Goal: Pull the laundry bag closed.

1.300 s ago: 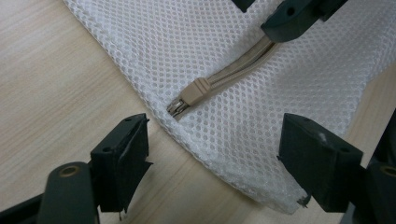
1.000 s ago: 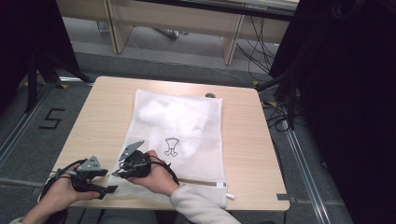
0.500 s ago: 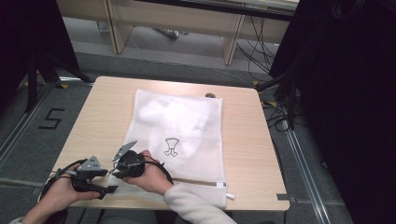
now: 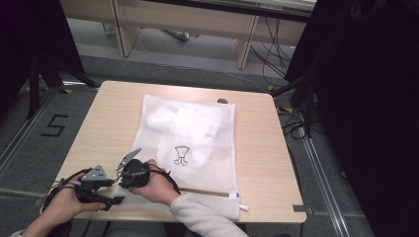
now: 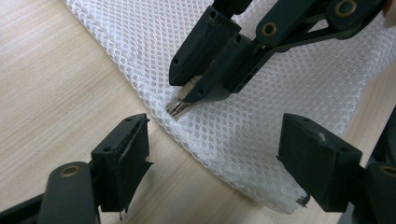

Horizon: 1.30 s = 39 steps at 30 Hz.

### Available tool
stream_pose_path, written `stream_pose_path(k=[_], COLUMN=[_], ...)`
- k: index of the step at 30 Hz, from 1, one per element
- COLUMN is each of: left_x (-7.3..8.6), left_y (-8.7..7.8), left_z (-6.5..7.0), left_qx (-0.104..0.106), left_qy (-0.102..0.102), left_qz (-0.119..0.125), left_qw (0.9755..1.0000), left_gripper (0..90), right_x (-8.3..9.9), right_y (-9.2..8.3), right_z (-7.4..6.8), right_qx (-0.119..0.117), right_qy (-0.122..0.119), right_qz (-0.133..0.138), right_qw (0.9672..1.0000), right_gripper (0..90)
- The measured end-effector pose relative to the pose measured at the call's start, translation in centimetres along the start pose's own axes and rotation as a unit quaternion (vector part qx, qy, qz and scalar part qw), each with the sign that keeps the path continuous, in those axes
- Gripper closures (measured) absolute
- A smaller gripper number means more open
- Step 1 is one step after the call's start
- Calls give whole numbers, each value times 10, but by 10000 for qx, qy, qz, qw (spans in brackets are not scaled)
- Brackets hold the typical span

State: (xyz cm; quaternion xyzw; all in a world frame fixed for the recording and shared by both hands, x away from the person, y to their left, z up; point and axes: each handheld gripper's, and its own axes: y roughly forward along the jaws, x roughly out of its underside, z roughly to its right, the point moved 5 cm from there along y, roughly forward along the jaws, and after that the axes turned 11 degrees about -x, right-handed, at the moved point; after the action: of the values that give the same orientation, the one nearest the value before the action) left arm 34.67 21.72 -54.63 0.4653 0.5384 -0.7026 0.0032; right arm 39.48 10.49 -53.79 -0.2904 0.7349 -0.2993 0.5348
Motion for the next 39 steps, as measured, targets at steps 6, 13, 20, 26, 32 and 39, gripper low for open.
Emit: stream_pose_path(k=[6, 13, 20, 26, 32, 39], left_x=[-1, -3, -8, -12, -13, -15], left_y=[-1, 1, 5, 7, 4, 3], left_z=[-2, 0, 0, 0, 0, 2], left_qx=[-17, 150, 379, 564, 596, 571], left_qy=[84, -281, -785, -992, -1169, -1168], left_qz=[33, 90, 177, 203, 208, 240], left_qw=[10000, 9995, 9960, 9933, 9911, 9912], left_gripper=[248, 308, 490, 684, 819, 846], right_x=[-2, -6, -8, -6, 0, 4], right_y=[-4, -20, -33, -36, -33, -30], right_z=[-3, -6, -8, -10, -5, -8], right_qx=[-47, 7, -72, -93, 14, 18], right_qy=[59, 1, 22, 32, -29, -19], right_qz=[34, 46, 177, 143, -50, -243], right_qw=[10000, 10000, 9998, 9998, 10000, 9997], right_gripper=[815, 816, 816, 816, 819, 824])
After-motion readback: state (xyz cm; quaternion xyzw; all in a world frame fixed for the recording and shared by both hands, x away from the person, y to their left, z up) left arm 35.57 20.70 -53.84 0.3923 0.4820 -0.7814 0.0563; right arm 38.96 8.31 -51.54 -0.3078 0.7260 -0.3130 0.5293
